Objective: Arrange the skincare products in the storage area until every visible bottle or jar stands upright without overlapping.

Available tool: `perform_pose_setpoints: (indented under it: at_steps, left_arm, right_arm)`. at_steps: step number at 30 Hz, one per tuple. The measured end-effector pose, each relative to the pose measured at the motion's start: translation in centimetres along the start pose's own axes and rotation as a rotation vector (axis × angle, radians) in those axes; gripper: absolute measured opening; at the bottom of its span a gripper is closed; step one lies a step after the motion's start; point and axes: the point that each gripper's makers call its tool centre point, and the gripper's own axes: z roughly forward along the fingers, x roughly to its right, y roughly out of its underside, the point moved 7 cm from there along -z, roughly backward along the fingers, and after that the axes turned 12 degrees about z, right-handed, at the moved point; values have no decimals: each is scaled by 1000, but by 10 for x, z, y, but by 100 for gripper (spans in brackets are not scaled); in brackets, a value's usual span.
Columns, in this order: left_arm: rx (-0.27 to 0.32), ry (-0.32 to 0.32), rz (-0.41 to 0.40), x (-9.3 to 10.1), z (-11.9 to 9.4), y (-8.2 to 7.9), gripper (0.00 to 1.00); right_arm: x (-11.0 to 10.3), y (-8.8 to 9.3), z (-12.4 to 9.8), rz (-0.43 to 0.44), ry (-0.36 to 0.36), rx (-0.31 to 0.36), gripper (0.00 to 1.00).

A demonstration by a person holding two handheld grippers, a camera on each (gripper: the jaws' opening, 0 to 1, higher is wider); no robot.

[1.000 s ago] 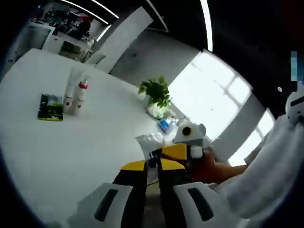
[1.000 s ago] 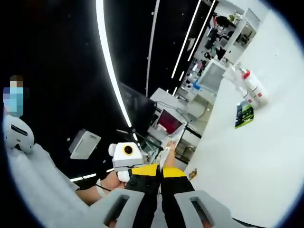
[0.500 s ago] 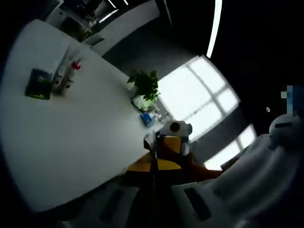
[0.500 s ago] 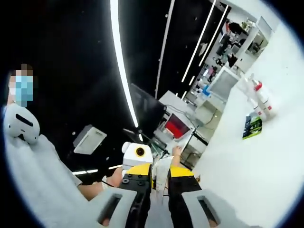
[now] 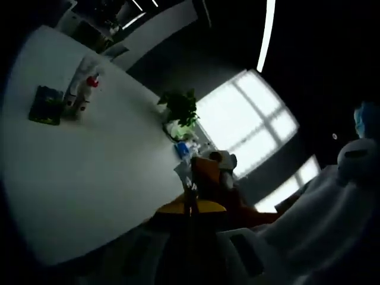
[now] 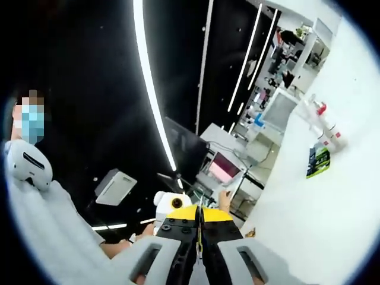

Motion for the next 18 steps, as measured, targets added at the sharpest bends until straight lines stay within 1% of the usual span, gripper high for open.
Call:
perform_pose_setpoints:
  at_steps: [1, 3, 4, 5, 6, 7, 8, 9, 10, 12, 14, 16, 18]
  left_arm:
    - [17, -12, 3, -1, 0, 0, 0]
    - [27, -9, -16, -1, 0, 1, 0]
    - [30, -10, -13, 0, 1, 1, 1]
    - [33, -16, -9, -1, 1, 2, 2]
    - [28, -19, -6, -2, 1, 4, 2]
    - [24, -21, -4, -1, 2, 5, 2]
    - [26, -21, -4, -1, 2, 5, 3]
    - [30, -21, -6, -1, 2, 5, 3]
    - [35, -21, -9, 0, 1, 5, 0]
    - [38, -18, -6, 2, 0, 5, 0]
    - [36, -21, 4, 0, -4, 5, 0]
    - [29, -21, -23, 0, -8, 5, 0]
    - [20, -3, -49, 2, -10, 6, 0]
  right_arm:
    - [0, -1, 1, 18, -4, 3, 0]
    - [1, -1, 1, 19, -1, 17, 0]
    - [0, -1, 2, 36, -5, 26, 0]
    - [-1, -2, 3, 56, -21, 40, 0]
    - [-1, -4, 3, 98, -28, 72, 0]
    - [-1, -5, 3, 102, -32, 81, 0]
    - [0, -4, 2, 109, -43, 78, 0]
    - [1, -4, 2, 108, -38, 75, 0]
    - [2, -4, 2, 109, -30, 79, 0]
    - [1, -2, 2, 103, -30, 77, 0]
    - [0, 0, 2, 85, -36, 56, 0]
    - [-2, 1, 2, 21, -31, 13, 0]
    - [-7, 2, 3, 0, -46, -33, 0]
